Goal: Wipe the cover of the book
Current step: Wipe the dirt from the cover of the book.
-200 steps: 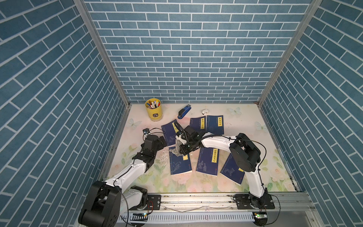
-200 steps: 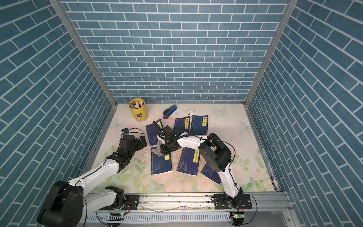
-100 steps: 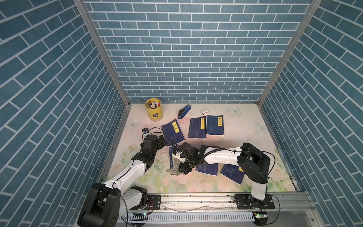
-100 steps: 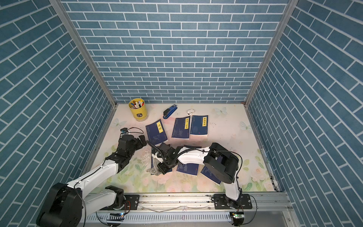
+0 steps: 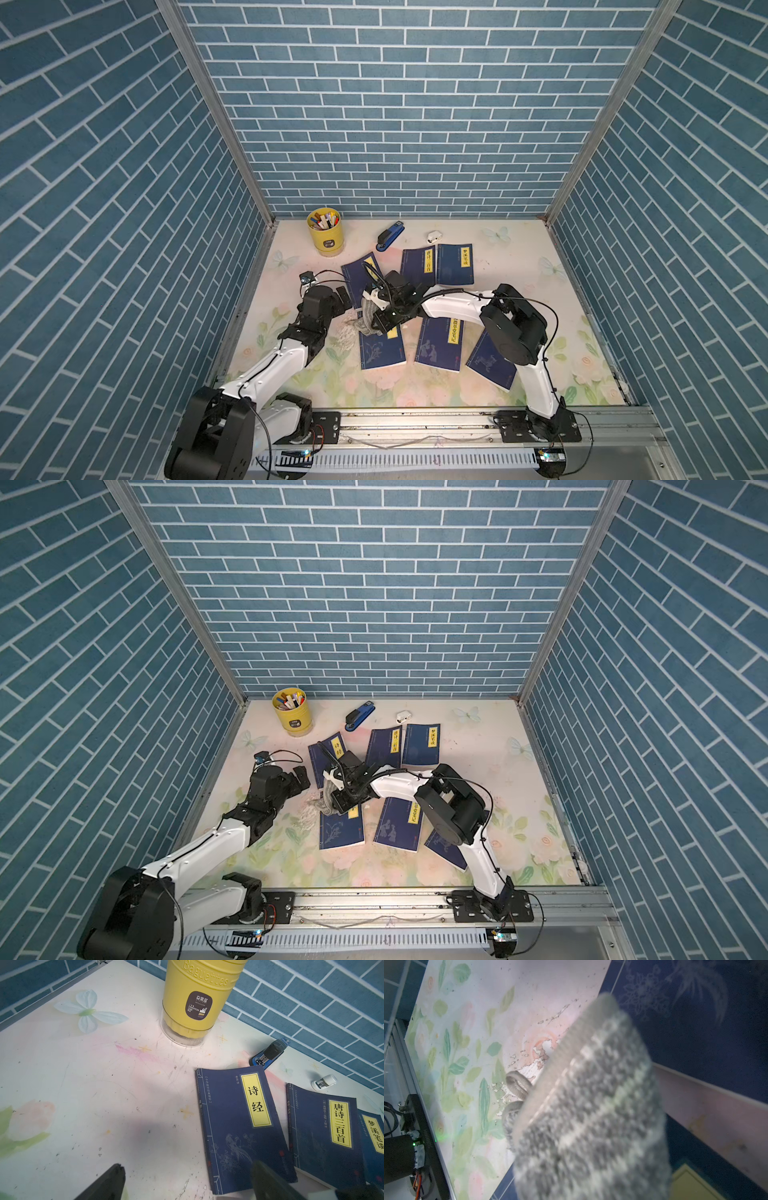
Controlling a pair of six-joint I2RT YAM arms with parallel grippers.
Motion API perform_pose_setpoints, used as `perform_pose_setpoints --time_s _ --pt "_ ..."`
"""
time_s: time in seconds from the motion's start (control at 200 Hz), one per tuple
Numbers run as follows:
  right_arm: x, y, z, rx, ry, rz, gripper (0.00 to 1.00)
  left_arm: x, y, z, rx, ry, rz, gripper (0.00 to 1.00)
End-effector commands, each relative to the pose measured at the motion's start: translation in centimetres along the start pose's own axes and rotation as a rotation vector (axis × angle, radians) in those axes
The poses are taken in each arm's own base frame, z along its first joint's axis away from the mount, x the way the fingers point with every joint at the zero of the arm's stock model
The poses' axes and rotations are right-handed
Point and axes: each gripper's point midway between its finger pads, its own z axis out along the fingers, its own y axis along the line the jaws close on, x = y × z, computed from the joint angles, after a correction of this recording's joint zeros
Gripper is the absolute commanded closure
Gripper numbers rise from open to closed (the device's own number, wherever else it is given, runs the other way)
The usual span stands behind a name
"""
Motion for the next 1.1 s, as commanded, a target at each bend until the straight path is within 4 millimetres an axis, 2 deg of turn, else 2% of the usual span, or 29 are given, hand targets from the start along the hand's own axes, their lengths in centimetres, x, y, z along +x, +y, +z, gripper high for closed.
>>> perform_pose_setpoints --time_s 0.0,0.17,0.295,0.42,0.595,0.71,0.74,0.825,1.09 --pt "8.4 -1.4 1.8 0.081 0.219 -0.011 1.00 0.4 0.5 0.1 0.005 0.009 -0.015 0.00" --pt "12.6 1.6 1.0 0.027 0.253 -0.022 1.00 -0.1 0.7 0.4 0.007 0.009 -0.024 0.00" --pt "13.3 2.2 1.2 0.022 0.256 -0.034 1.00 -0.5 0.7 0.5 0.010 0.006 -0.024 0.00" --pt "11.7 1.2 2.1 0.061 0.237 -0.061 1.00 -0.6 0.4 0.5 0.026 0.016 -0.013 0.00" --pt "6.6 -1.3 3.0 0.064 0.141 -0.012 1.00 -0.7 0.3 0.0 0.038 0.020 -0.002 0.00" --pt "3.9 -2.0 3.3 0.059 0.093 -0.008 1.00 -0.9 0.5 -0.4 0.033 0.015 0.001 0.00" --pt "4.5 -2.7 4.3 0.064 0.118 -0.004 1.00 -1.0 0.4 -0.5 0.038 0.014 0.003 0.00" --pt "3.6 -2.8 4.9 0.056 0.110 -0.015 1.00 -1.1 0.5 -0.6 0.040 0.016 0.002 0.00" --pt "2.7 -2.9 5.9 0.039 0.100 -0.017 1.00 -0.8 0.8 -0.7 0.042 0.007 -0.032 0.00"
